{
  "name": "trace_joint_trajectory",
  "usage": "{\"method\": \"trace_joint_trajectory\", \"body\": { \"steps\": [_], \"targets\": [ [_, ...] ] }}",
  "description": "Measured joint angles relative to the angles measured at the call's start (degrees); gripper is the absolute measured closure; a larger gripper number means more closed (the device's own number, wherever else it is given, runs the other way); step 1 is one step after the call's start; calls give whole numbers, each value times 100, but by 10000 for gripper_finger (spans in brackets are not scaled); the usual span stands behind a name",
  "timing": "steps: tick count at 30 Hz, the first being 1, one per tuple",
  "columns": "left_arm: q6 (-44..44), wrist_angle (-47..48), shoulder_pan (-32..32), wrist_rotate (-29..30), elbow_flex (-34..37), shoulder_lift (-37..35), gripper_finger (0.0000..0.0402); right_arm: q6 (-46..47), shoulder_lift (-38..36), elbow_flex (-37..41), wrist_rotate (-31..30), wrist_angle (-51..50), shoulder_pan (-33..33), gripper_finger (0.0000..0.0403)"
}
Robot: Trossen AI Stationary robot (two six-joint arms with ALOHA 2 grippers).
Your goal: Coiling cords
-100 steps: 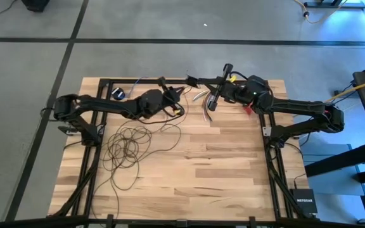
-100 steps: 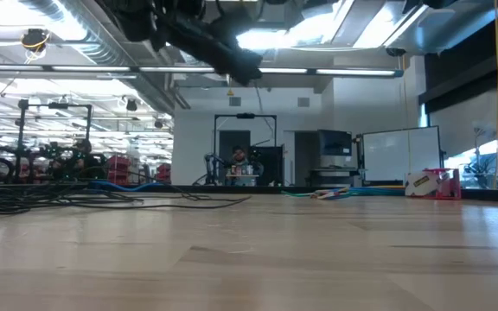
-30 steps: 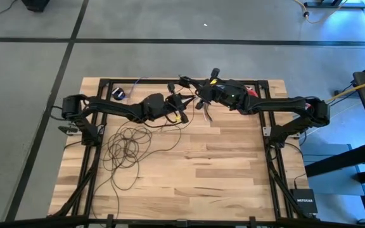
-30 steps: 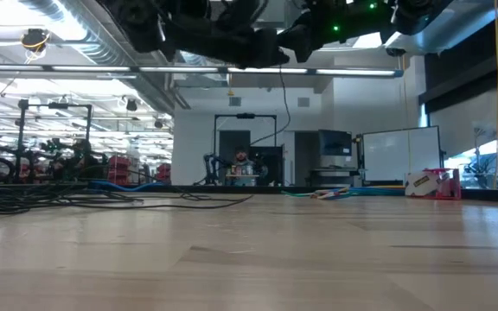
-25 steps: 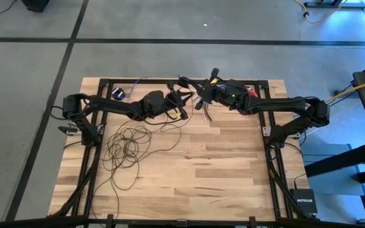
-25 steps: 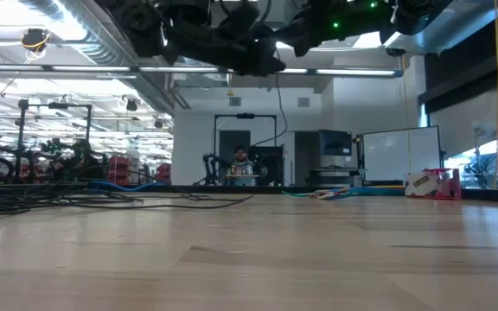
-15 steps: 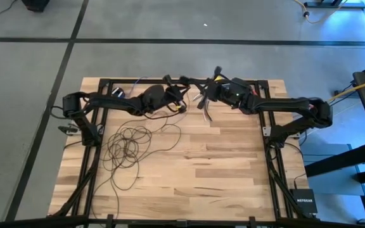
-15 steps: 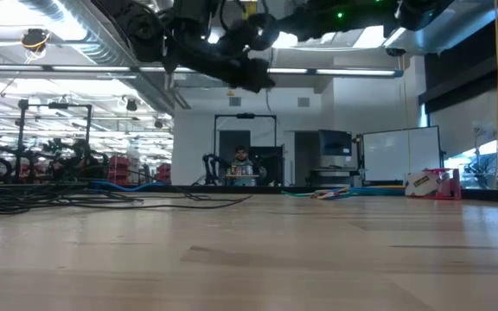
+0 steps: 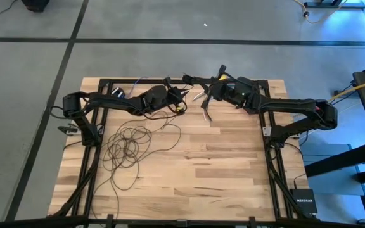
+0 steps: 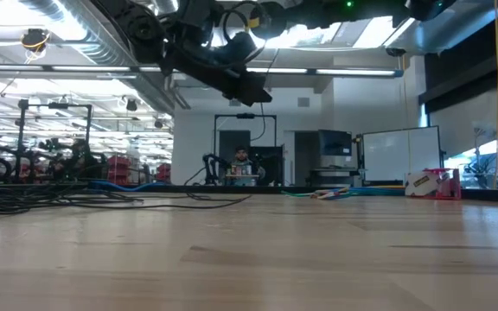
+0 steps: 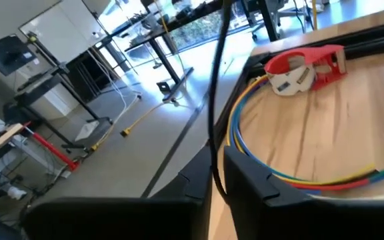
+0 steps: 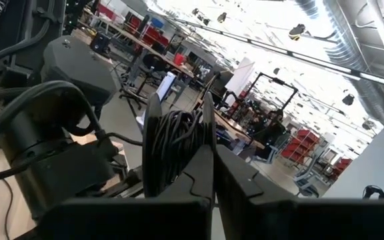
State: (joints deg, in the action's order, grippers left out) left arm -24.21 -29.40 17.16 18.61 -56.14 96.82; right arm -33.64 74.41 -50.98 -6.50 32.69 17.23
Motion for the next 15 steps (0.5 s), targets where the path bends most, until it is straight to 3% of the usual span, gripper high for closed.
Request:
{"method": "trace_joint_trajectory", "body": {
  "steps": [6, 12, 15],
  "targets": [
    [-48, 51, -3, 2, 0, 0, 348, -3, 0, 0, -3, -24, 0, 393],
    [-201, 144, -5, 5, 0, 0, 394, -110, 0, 0, -54, -24, 0, 393],
    [-198, 204, -20, 148, 0, 0, 395, -125, 0, 0, -101, -26, 0, 393]
  ]
}}
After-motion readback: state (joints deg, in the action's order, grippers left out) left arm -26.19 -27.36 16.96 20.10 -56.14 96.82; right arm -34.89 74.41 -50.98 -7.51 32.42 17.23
